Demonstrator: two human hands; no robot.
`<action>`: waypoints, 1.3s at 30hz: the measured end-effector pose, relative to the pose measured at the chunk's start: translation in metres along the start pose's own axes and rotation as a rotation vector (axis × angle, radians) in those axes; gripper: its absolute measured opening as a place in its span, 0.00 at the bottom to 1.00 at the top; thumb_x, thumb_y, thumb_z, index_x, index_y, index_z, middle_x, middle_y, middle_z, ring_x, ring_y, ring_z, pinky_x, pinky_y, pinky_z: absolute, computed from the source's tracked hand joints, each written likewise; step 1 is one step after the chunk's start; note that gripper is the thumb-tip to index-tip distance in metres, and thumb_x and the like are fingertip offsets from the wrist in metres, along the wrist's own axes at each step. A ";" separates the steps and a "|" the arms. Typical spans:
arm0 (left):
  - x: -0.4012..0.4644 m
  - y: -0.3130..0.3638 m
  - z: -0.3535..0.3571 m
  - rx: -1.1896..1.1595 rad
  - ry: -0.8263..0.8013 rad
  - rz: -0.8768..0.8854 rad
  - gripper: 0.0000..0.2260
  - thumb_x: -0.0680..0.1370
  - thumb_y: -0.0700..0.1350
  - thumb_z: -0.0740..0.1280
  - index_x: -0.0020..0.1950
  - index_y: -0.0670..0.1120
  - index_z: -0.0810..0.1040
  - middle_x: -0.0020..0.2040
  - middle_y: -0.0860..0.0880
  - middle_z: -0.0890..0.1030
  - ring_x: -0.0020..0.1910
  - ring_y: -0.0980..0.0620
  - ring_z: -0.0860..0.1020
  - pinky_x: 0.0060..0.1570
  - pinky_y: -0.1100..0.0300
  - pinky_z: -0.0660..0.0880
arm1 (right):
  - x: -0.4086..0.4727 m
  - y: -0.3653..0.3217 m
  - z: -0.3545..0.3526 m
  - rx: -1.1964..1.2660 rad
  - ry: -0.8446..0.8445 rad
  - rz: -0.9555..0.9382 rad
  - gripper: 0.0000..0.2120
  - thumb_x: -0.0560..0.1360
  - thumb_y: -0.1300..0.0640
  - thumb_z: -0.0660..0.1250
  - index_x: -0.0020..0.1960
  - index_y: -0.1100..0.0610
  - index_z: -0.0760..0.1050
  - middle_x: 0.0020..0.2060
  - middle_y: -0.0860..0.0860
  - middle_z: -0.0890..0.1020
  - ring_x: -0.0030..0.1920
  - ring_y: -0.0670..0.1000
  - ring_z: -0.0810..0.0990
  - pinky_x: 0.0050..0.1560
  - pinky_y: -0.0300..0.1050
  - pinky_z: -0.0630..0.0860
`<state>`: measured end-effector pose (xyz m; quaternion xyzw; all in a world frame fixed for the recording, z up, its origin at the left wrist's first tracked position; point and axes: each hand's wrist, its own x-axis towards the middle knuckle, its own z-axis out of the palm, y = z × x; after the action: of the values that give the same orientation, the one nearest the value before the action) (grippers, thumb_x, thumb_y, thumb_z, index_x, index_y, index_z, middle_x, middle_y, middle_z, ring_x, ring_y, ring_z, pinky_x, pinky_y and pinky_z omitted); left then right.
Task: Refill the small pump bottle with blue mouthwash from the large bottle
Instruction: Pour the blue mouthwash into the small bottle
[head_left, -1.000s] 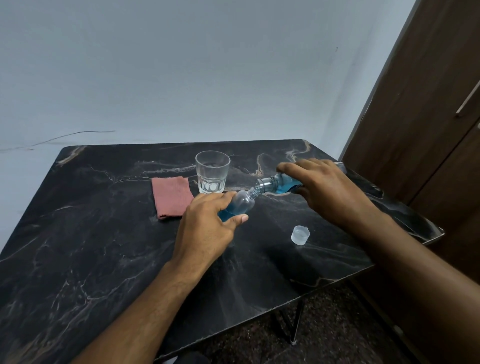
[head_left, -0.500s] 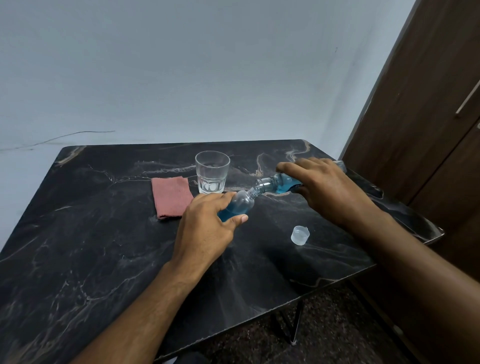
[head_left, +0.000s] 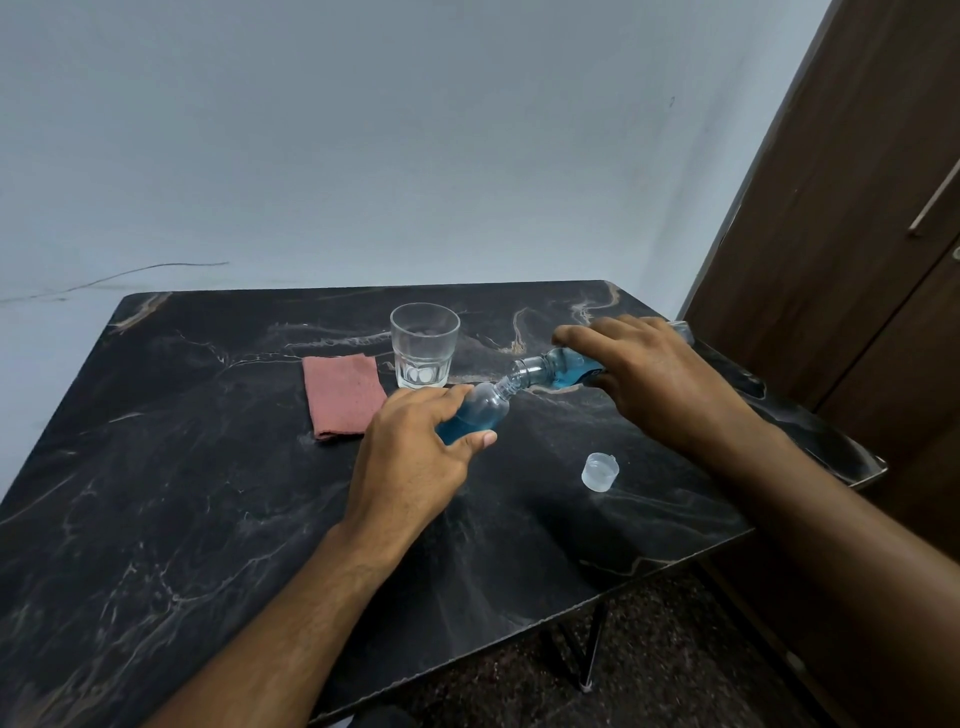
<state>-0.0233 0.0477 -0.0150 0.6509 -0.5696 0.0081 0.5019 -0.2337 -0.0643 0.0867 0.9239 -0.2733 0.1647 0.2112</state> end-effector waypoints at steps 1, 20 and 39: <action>0.000 0.000 0.000 -0.006 0.001 0.001 0.23 0.68 0.54 0.80 0.62 0.54 0.83 0.52 0.59 0.85 0.53 0.57 0.78 0.55 0.69 0.68 | 0.000 0.000 0.000 -0.004 0.003 -0.002 0.34 0.73 0.65 0.75 0.72 0.47 0.66 0.60 0.53 0.82 0.59 0.56 0.79 0.60 0.58 0.77; -0.001 0.000 -0.002 -0.016 0.010 -0.002 0.24 0.68 0.53 0.80 0.63 0.54 0.83 0.54 0.59 0.85 0.54 0.58 0.77 0.55 0.72 0.65 | 0.005 0.003 0.001 -0.033 0.009 -0.031 0.37 0.71 0.65 0.77 0.72 0.46 0.65 0.61 0.53 0.82 0.61 0.57 0.80 0.61 0.57 0.77; 0.000 -0.001 0.000 -0.045 0.054 0.034 0.24 0.67 0.52 0.81 0.62 0.54 0.83 0.49 0.66 0.80 0.51 0.57 0.78 0.54 0.70 0.68 | 0.001 -0.004 -0.004 0.028 0.020 0.009 0.32 0.73 0.65 0.75 0.72 0.48 0.67 0.59 0.52 0.82 0.58 0.56 0.79 0.60 0.57 0.76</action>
<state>-0.0219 0.0474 -0.0154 0.6291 -0.5667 0.0213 0.5316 -0.2310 -0.0596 0.0897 0.9239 -0.2731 0.1786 0.2000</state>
